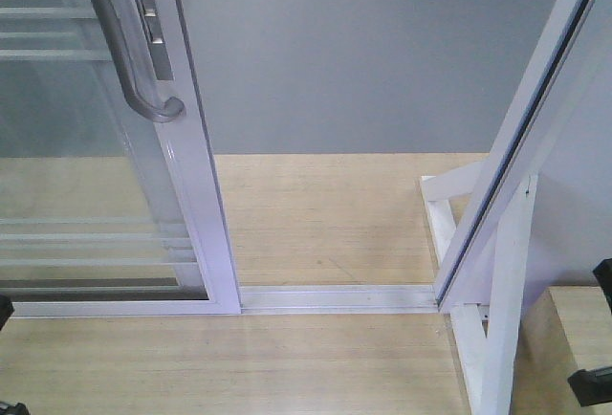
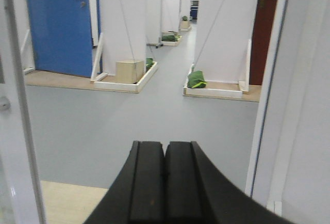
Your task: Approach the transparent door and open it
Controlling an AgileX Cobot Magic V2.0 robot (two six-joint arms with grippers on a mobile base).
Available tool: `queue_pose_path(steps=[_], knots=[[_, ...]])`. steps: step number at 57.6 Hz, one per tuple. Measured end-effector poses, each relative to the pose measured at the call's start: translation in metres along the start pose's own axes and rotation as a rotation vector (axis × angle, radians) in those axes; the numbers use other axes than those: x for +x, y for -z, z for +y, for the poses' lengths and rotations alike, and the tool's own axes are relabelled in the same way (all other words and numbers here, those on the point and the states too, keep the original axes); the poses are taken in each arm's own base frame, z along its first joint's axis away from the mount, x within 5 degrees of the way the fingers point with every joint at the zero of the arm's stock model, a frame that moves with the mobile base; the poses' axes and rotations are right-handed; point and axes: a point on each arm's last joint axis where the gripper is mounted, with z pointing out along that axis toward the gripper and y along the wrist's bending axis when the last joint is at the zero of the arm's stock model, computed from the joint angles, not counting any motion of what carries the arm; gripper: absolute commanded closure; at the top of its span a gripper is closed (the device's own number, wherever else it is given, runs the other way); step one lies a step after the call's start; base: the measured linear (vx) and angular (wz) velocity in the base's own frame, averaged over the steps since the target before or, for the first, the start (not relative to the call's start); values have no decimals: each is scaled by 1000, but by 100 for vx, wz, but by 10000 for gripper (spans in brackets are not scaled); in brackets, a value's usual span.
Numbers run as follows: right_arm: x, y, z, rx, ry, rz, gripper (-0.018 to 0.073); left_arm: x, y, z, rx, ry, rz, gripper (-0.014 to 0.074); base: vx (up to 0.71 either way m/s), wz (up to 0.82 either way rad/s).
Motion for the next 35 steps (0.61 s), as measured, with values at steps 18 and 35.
queue_pose_path(steps=[18, 35], knots=[[0, 0, -2, 42, -45, -1, 564, 0, 0, 0, 0, 0, 0, 594, 0, 0], [0, 0, -2, 42, -45, 0, 564, 0, 0, 0, 0, 0, 0, 594, 0, 0]])
